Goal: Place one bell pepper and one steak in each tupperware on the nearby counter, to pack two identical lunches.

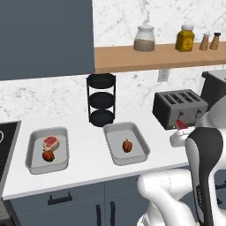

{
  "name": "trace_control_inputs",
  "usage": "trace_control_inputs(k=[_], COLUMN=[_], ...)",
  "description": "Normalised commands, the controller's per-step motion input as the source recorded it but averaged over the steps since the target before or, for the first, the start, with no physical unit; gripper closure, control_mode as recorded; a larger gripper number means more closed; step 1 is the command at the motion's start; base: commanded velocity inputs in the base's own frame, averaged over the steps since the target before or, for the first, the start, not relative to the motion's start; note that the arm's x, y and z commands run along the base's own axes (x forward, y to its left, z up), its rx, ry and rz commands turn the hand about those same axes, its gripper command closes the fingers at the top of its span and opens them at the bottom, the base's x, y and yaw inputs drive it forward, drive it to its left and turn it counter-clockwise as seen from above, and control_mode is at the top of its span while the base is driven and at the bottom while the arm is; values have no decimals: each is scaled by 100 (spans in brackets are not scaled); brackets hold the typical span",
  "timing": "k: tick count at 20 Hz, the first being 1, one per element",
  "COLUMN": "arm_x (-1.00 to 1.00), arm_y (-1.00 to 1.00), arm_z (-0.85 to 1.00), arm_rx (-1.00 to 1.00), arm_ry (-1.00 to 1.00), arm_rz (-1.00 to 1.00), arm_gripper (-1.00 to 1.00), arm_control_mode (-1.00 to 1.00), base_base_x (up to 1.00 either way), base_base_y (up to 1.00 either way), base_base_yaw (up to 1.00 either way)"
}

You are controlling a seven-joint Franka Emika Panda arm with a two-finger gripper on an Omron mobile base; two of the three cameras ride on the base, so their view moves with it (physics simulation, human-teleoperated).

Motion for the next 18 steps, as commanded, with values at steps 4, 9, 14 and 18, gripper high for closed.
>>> trace_control_inputs(k=[4, 9, 14, 18], arm_x=[0, 0, 0, 0], arm_y=[0, 0, 0, 0], arm_z=[0, 0, 0, 0], arm_rx=[0, 0, 0, 0], arm_ry=[0, 0, 0, 0], arm_rz=[0, 0, 0, 0], arm_gripper=[100, 100, 100, 100], arm_control_mode=[100, 100, 100, 100], base_base_x=[24, 34, 40, 33], base_base_y=[57, 48, 45, 26], base_base_yaw=[-1, 0, 0, 0])
